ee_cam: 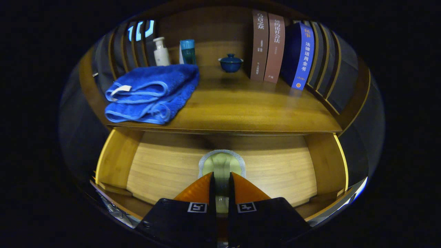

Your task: Pull open the drawer, take out the items inside it, and place them on the countertop above the cabinet.

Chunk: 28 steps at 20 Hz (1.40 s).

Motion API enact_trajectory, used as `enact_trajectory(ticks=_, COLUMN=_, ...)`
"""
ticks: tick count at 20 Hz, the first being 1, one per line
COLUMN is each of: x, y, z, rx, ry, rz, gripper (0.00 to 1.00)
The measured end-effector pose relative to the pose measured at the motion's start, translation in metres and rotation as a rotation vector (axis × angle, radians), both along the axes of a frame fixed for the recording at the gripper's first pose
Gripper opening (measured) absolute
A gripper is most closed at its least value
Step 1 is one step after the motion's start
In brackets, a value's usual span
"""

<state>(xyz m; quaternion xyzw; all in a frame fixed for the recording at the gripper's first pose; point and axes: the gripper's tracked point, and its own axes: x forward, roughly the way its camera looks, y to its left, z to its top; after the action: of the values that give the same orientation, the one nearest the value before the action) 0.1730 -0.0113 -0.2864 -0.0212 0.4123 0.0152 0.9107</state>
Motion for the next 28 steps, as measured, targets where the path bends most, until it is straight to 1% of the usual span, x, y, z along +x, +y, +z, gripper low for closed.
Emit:
enact_trajectory(ticks=3, x=-0.012, y=0.004, z=0.03, rx=0.011, ry=-0.07, rz=0.018, gripper=0.17)
enact_trajectory(ticks=6, x=-0.009, y=0.008, z=0.07, rx=0.039, ry=-0.146, rz=0.017, gripper=0.17)
enact_trajectory(ticks=8, x=0.008, y=0.007, z=0.102, rx=0.04, ry=-0.192, rz=0.023, gripper=0.17)
enact_trajectory(ticks=10, x=0.024, y=0.008, z=0.119, rx=0.04, ry=-0.199, rz=0.025, gripper=0.17)
enact_trajectory(ticks=11, x=0.035, y=0.013, z=0.127, rx=0.062, ry=-0.208, rz=0.041, gripper=0.17)
enact_trajectory(ticks=12, x=0.047, y=0.012, z=0.129, rx=0.069, ry=-0.211, rz=0.04, gripper=0.17)
enact_trajectory(ticks=14, x=0.07, y=0.001, z=0.13, rx=0.046, ry=-0.214, rz=0.022, gripper=0.17)
enact_trajectory(ticks=18, x=0.106, y=-0.014, z=0.117, rx=0.021, ry=-0.165, rz=-0.018, gripper=0.17)
enact_trajectory(ticks=22, x=0.144, y=-0.022, z=0.095, rx=-0.007, ry=-0.121, rz=-0.026, gripper=0.17)
enact_trajectory(ticks=28, x=0.18, y=-0.012, z=0.067, rx=-0.041, ry=-0.027, rz=-0.012, gripper=0.17)
